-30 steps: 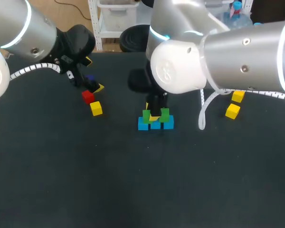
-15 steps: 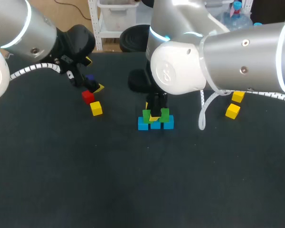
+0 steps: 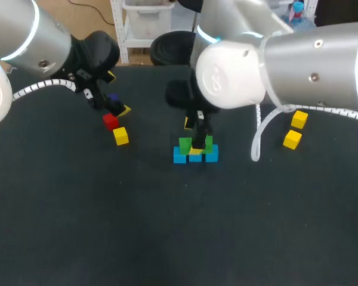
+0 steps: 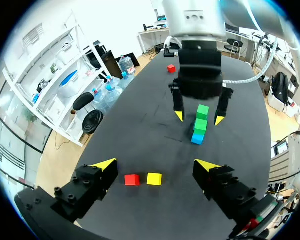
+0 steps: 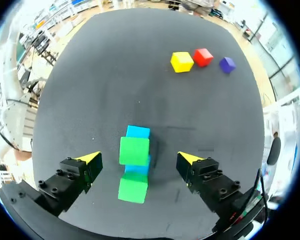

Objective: Place the blue cubes, place green cubes on the blue cubes, place the yellow cubes on the green cubes, then place the red cubes on the yellow cubes, and place purple cube on the red cubes.

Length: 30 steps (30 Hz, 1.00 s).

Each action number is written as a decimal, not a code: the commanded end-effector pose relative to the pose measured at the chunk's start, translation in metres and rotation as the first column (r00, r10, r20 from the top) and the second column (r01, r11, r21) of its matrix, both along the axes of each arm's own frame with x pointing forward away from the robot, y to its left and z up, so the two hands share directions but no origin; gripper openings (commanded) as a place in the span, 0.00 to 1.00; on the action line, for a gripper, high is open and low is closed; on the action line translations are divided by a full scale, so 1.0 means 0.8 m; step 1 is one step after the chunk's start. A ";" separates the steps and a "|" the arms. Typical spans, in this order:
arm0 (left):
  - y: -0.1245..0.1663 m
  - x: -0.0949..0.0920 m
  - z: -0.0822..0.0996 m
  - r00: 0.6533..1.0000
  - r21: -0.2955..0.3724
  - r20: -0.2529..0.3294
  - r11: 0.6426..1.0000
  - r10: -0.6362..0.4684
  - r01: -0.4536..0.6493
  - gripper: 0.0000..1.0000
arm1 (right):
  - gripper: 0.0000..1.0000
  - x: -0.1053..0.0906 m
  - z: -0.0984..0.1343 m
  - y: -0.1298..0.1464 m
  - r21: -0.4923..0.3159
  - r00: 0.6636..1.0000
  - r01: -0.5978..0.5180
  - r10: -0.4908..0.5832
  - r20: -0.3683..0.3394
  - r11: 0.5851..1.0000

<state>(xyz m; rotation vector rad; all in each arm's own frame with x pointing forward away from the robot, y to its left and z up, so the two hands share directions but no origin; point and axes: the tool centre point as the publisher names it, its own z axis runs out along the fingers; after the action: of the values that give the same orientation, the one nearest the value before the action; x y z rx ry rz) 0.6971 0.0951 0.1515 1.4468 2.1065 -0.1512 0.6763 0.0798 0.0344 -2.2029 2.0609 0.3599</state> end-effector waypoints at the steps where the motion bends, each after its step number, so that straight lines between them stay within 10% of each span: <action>1: 0.001 0.002 -0.001 1.000 -0.003 -0.001 1.000 -0.005 0.005 1.00 | 1.00 0.002 0.014 -0.020 0.025 0.998 0.061 -0.062 0.015 0.998; 16: 0.001 0.002 -0.001 1.000 -0.003 -0.001 1.000 -0.005 0.005 1.00 | 1.00 0.013 0.044 -0.082 0.073 0.925 0.355 -0.362 0.114 0.932; 30: 0.001 0.002 -0.001 1.000 -0.003 -0.001 1.000 -0.005 0.005 1.00 | 1.00 0.006 0.034 -0.119 0.039 0.914 0.385 -0.386 0.127 0.922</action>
<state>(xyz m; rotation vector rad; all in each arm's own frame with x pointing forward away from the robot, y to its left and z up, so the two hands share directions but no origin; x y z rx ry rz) 0.6971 0.0950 0.1515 1.4468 2.1065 -0.1512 0.6868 -0.0098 0.0622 -1.7108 2.3591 0.2105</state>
